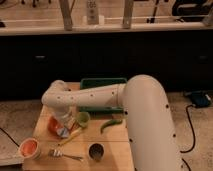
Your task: Wipe red bowl with towel
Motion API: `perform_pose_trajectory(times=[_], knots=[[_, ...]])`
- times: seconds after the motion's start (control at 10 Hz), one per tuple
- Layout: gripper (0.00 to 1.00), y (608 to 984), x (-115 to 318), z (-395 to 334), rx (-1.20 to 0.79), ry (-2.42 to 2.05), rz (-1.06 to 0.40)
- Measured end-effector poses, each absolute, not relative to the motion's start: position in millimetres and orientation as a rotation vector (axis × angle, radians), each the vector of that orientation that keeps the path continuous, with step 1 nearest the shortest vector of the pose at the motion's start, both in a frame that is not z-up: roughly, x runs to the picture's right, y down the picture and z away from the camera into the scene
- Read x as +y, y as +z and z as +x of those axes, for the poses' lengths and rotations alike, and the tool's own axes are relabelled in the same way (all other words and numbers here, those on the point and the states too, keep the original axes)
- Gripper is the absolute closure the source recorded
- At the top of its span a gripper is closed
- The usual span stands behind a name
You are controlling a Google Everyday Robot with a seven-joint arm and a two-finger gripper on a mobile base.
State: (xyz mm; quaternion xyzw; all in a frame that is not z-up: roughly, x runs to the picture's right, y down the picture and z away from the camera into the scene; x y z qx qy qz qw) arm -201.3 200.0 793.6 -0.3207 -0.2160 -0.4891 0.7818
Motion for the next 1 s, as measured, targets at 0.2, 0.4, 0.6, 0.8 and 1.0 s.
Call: perform_pose_trajectory(times=[0.2,0.4,0.6,0.8,1.0], knots=[[1.0,810.6,172.9,-194.4,-0.438,-1.023,-0.685],[1.0,824.1,150.9,-196.2,-0.416,-1.017,-0.685],[1.0,833.4,137.0,-214.3,-0.409,-1.033,-0.685],[1.0,833.4,140.5,-248.7,-0.43,-1.086,-0.686],[1.0,828.0,153.4,-273.6,-0.456,-1.14,-0.688]])
